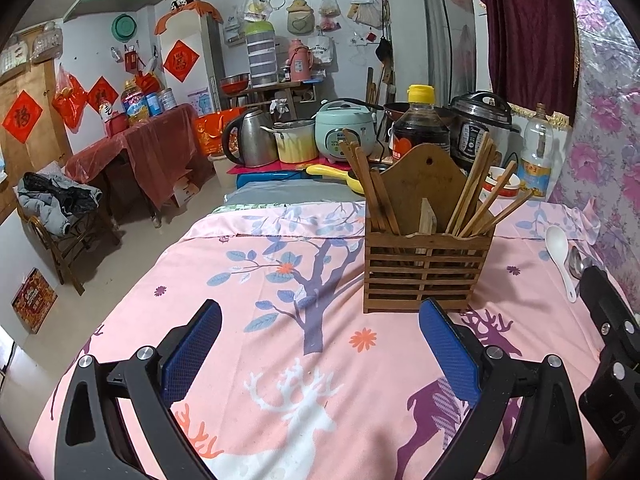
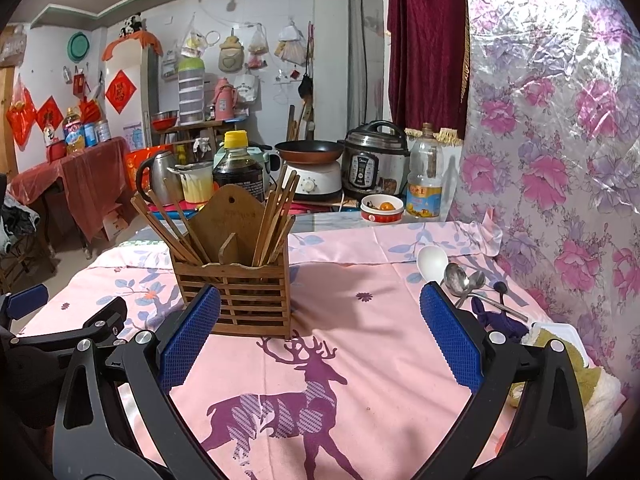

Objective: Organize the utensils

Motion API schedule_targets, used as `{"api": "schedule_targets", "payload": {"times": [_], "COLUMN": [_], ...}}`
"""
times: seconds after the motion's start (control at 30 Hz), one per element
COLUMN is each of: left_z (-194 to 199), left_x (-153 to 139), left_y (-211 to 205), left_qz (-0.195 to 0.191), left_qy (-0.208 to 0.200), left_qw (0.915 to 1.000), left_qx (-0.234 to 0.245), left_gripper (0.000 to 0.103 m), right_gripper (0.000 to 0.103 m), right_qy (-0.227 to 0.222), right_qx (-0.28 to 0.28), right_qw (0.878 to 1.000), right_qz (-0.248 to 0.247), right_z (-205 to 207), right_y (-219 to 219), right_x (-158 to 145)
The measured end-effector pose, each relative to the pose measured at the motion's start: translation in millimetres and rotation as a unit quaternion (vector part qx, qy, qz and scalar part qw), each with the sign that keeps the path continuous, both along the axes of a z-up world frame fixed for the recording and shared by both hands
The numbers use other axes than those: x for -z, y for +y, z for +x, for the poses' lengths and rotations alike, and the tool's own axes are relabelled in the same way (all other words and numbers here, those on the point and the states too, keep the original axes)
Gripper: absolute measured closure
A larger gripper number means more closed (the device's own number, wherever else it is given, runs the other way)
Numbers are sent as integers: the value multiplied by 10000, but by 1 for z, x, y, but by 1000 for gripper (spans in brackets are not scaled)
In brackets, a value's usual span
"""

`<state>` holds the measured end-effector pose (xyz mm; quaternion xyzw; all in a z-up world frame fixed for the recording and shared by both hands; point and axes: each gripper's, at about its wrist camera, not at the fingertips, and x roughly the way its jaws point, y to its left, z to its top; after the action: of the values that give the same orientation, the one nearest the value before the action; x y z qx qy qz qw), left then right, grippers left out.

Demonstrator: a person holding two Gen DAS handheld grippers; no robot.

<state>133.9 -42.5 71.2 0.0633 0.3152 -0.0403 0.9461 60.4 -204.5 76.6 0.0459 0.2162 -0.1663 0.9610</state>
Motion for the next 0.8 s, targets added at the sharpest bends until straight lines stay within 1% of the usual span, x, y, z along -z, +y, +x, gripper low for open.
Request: {"api": "schedule_targets", "payload": {"times": [0.8], "left_z": [0], "left_x": [0], "left_y": [-1], "left_qz": [0], "left_qy": [14], "left_qw": [10000], "left_qx": [-11], "left_gripper": [6], "right_gripper": [7], "right_qy": [-8], "right_qx": [-2], "right_qw": [10000], "right_qz": [7], "right_z": [0], "right_y": [-1], "right_x": [0]}}
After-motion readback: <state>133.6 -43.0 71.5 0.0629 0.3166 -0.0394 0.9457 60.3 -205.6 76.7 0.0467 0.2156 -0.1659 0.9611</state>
